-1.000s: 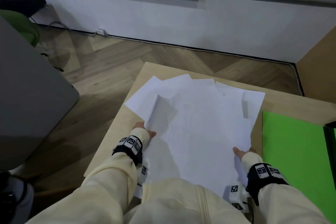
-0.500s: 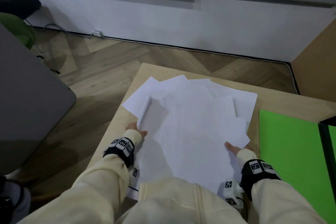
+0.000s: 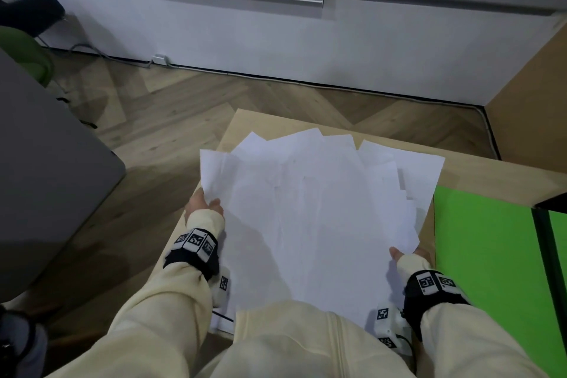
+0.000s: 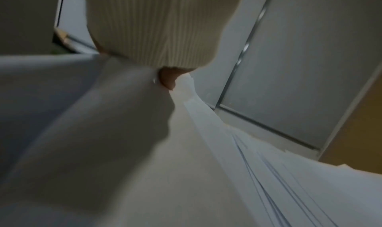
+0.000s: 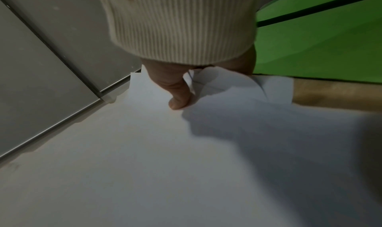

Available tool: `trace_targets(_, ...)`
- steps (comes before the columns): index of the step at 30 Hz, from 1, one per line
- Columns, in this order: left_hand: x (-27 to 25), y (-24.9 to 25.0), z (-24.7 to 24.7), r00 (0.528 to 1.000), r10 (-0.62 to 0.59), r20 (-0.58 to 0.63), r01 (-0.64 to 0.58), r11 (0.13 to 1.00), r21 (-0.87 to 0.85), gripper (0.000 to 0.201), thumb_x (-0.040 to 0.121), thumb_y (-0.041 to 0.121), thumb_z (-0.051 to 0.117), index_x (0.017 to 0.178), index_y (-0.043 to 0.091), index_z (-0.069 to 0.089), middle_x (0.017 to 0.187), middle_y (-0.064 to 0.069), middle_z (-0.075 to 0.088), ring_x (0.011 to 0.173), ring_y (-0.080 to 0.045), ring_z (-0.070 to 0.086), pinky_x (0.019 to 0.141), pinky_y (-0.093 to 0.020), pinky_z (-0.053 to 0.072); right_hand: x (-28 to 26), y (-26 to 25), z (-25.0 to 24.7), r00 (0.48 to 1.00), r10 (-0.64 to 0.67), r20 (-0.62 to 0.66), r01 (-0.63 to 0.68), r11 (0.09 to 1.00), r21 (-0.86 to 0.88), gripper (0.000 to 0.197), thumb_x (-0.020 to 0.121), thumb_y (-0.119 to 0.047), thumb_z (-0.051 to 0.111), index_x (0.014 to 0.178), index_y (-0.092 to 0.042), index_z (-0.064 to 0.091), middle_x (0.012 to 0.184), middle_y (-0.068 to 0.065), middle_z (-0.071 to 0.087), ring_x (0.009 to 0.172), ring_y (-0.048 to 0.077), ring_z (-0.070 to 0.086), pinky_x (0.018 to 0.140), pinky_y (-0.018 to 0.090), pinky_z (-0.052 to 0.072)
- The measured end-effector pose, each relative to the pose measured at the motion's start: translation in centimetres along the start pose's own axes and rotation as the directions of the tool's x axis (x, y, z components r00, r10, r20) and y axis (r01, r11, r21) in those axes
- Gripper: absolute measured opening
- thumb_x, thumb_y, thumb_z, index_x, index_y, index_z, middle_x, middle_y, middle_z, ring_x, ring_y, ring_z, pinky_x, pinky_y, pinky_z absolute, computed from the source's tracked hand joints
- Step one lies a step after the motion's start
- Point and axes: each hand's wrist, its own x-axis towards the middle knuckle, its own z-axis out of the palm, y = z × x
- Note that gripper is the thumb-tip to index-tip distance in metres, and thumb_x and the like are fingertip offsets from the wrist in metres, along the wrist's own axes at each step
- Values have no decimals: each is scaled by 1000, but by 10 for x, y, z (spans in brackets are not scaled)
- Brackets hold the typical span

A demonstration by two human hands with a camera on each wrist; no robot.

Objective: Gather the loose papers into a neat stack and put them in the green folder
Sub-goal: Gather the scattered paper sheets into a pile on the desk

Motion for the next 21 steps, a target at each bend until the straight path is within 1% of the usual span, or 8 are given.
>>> trace_targets(3, -3, 18, -27, 983, 119, -137, -130, 989, -69, 30, 86, 6, 52, 116, 7, 55, 109, -18, 59, 102, -34, 56, 94, -39, 44, 10, 5, 2, 1000, -14, -25, 14, 1000, 5, 78, 91, -37, 54, 147, 2, 16, 154, 18, 23, 138, 33, 31, 114, 38, 26)
trace_targets(5, 3, 24, -36, 974, 150, -173, -175, 974, -142, 33, 84, 17, 59, 116, 9, 57, 110, -16, 60, 103, -32, 56, 96, -38, 44, 16, 7, 0, 997, -44, -69, 46, 999, 17, 71, 88, -29, 61, 143, 4, 30, 147, 20, 37, 133, 35, 40, 103, 34, 36)
trace_targets(7, 7, 19, -34, 993, 111, -43, -117, 978, -174, 43, 75, 24, 72, 114, 10, 61, 112, -15, 66, 98, -28, 62, 90, -35, 48, 14, 6, -2, 999, -24, -25, 25, 999, 32, 62, 89, -23, 60, 138, 7, 36, 143, 23, 42, 131, 35, 43, 93, 31, 37)
trace_targets(9, 5, 5, -23, 977, 35, 208, 1, 986, -169, 52, 69, 16, 80, 117, 5, 62, 110, -16, 69, 88, -22, 63, 84, -29, 49, 12, 4, 0, 998, -46, -40, 48, 998, 42, 69, 89, -25, 59, 142, 6, 29, 148, 22, 35, 136, 34, 37, 106, 34, 31)
trace_targets(11, 0, -8, -12, 965, -21, 263, 48, 994, -99, 50, 70, 8, 78, 117, 1, 62, 113, -17, 68, 91, -23, 64, 86, -28, 48, 3, 6, -2, 994, -89, -60, 91, 996, 24, 75, 89, -32, 59, 145, 4, 24, 151, 20, 31, 138, 32, 33, 112, 34, 25)
trace_targets(16, -6, 15, -22, 986, 162, 30, -164, 983, 78, 36, 79, 18, 66, 114, 8, 65, 111, -21, 69, 104, -41, 62, 96, -41, 49, 8, 11, 0, 994, -93, -52, 94, 996, 11, 76, 87, -32, 61, 144, 5, 26, 150, 18, 33, 138, 29, 33, 113, 31, 23)
trace_targets(18, -12, 38, -40, 960, 276, -44, -271, 957, 101, 33, 80, 25, 65, 106, 4, 66, 106, -26, 68, 101, -45, 61, 92, -45, 50, 2, 7, -1, 996, -64, -65, 66, 998, 22, 75, 87, -32, 61, 143, 5, 28, 149, 19, 35, 137, 31, 36, 112, 32, 26)
trace_targets(21, -29, 72, -70, 892, 415, -179, -434, 897, -84, 39, 73, 31, 65, 93, -3, 66, 93, -30, 69, 87, -44, 66, 77, -46, 55, -1, 2, 0, 999, -29, -36, 30, 999, 30, 72, 90, -34, 56, 144, 5, 27, 150, 20, 32, 138, 31, 34, 107, 31, 32)
